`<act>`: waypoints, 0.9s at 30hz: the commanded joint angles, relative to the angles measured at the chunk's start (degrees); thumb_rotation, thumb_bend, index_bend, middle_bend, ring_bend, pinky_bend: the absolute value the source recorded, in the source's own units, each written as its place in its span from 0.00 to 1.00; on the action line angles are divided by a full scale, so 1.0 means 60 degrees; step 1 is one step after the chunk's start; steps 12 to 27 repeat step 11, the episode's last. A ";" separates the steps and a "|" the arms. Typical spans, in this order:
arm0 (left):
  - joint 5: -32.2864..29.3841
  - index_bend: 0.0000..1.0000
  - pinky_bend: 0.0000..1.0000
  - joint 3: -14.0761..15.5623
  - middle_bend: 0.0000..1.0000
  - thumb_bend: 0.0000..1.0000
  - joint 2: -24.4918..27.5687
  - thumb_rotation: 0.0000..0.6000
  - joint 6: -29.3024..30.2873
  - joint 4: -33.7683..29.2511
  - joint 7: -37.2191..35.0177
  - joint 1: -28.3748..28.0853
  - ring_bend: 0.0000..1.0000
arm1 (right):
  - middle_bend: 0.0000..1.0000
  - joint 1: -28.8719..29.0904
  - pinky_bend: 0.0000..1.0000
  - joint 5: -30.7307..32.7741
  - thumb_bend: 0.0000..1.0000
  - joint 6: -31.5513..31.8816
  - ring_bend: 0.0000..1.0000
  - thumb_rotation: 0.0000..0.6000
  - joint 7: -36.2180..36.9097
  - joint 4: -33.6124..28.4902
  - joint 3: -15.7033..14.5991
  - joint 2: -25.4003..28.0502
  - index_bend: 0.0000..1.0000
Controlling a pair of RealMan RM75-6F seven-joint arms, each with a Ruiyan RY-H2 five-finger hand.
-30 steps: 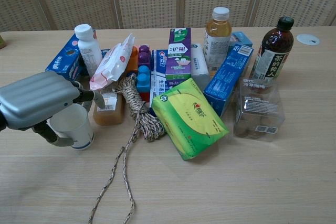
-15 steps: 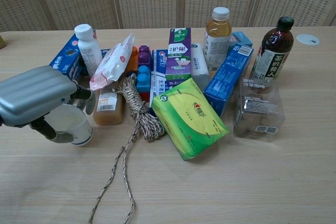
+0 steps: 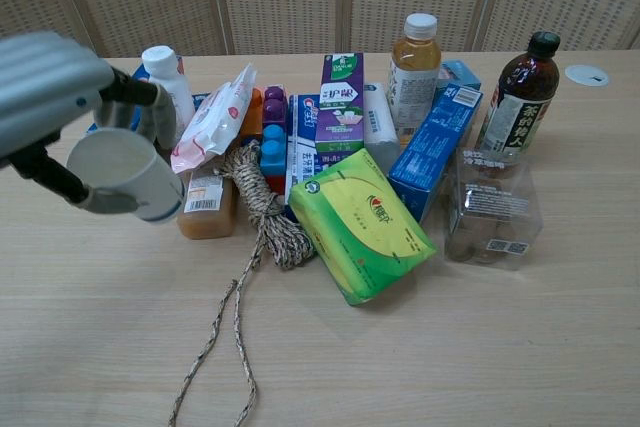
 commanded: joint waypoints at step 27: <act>0.0383 0.44 0.53 -0.0897 0.59 0.00 0.2000 1.00 0.0921 -0.2423 0.0570 0.0120 0.55 | 0.00 0.0010 0.00 -0.0022 0.00 -0.0026 0.00 1.00 -0.0126 -0.0021 -0.0023 -0.0032 0.00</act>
